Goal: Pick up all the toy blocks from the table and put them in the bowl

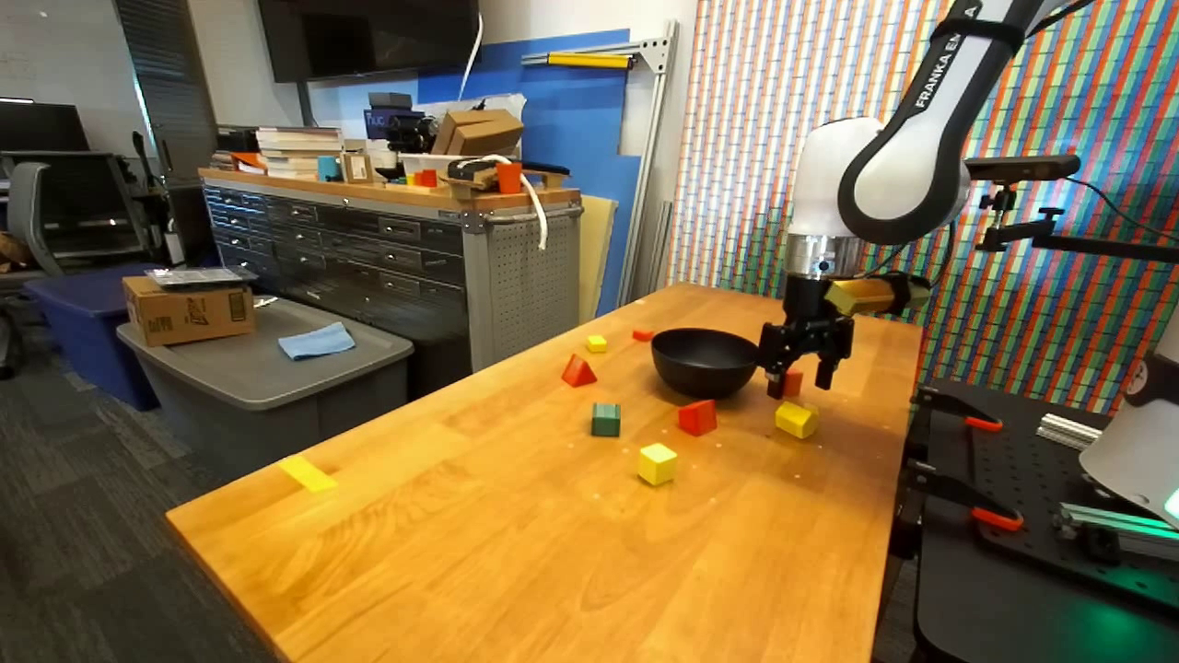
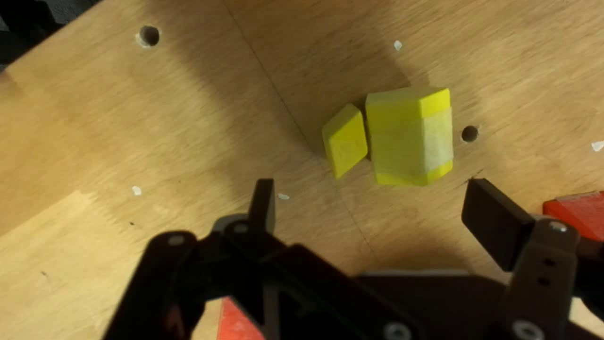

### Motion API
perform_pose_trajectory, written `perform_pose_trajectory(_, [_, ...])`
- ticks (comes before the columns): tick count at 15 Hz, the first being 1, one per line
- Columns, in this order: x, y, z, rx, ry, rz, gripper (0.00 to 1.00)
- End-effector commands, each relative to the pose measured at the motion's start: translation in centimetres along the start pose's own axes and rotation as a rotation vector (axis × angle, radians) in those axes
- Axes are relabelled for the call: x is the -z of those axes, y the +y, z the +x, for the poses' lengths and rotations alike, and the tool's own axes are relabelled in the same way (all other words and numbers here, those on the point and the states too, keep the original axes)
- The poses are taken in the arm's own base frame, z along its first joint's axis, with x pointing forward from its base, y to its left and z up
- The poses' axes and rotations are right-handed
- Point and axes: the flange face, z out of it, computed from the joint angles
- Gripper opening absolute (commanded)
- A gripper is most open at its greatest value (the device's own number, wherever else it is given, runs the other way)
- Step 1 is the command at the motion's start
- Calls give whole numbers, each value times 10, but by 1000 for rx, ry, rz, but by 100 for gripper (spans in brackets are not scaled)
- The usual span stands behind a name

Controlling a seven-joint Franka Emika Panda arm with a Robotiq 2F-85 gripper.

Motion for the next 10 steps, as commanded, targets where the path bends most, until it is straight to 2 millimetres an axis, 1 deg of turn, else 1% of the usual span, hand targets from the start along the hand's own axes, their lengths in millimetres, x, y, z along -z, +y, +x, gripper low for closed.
perform_pose_trajectory(1, [-14, 1, -2, 3, 3, 3, 100])
perform_pose_trajectory(3, [-16, 2, -4, -3, -16, 17, 100])
perform_pose_trajectory(8, [-9, -10, -9, -7, -18, 98, 100])
perform_pose_trajectory(10, [-13, -11, -9, -11, -14, 105, 100])
